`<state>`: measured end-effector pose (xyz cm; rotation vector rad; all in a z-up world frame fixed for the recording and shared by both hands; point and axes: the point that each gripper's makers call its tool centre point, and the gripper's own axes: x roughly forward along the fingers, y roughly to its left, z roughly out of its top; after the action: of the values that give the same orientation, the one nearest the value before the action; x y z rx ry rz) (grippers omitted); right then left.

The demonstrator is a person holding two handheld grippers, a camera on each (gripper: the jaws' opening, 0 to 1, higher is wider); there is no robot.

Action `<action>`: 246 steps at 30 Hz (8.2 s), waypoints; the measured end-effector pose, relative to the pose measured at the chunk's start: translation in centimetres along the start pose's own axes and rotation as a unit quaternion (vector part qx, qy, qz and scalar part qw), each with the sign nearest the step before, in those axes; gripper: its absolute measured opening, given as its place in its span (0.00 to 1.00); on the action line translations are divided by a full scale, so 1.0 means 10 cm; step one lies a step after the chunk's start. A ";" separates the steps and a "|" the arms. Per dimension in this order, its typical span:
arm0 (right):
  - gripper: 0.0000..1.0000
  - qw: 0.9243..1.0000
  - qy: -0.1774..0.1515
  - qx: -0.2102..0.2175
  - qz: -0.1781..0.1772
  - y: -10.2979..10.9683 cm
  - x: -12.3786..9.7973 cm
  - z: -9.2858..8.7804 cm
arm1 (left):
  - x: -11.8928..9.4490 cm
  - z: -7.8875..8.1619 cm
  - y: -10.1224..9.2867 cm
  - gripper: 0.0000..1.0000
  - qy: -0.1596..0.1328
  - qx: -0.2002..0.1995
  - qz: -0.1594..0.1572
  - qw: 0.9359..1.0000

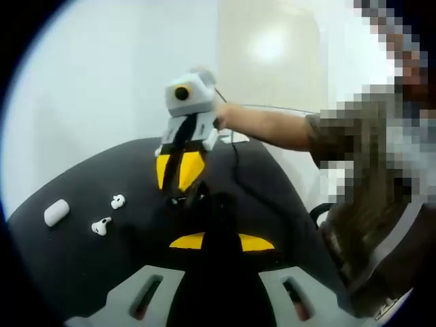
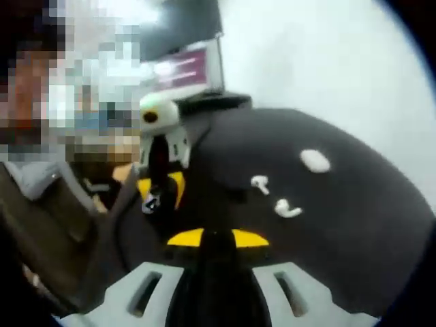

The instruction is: Pick up three earphones and place each one into its charging case using tactile feedback, ensure that each earphone is properly inserted and securely positioned inside the case.

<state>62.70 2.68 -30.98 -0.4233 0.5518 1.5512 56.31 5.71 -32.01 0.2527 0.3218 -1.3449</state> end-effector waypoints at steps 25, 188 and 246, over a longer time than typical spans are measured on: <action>0.13 0.963 -0.158 -0.155 -0.153 0.38 -0.34 0.37 | 0.01 0.00 -0.01 0.14 0.001 -0.004 -0.001 1.000; 0.18 0.981 -0.195 0.001 0.010 0.61 0.26 0.15 | -0.31 0.02 0.59 0.08 -0.050 -0.296 0.169 0.939; 0.18 0.981 -0.195 -0.007 0.011 0.63 0.27 0.17 | -0.51 -0.15 0.90 0.09 0.135 -0.068 0.131 0.980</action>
<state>56.38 5.81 -30.67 -0.1156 0.2419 1.6072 63.99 12.79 -31.57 0.3512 0.5860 -1.0233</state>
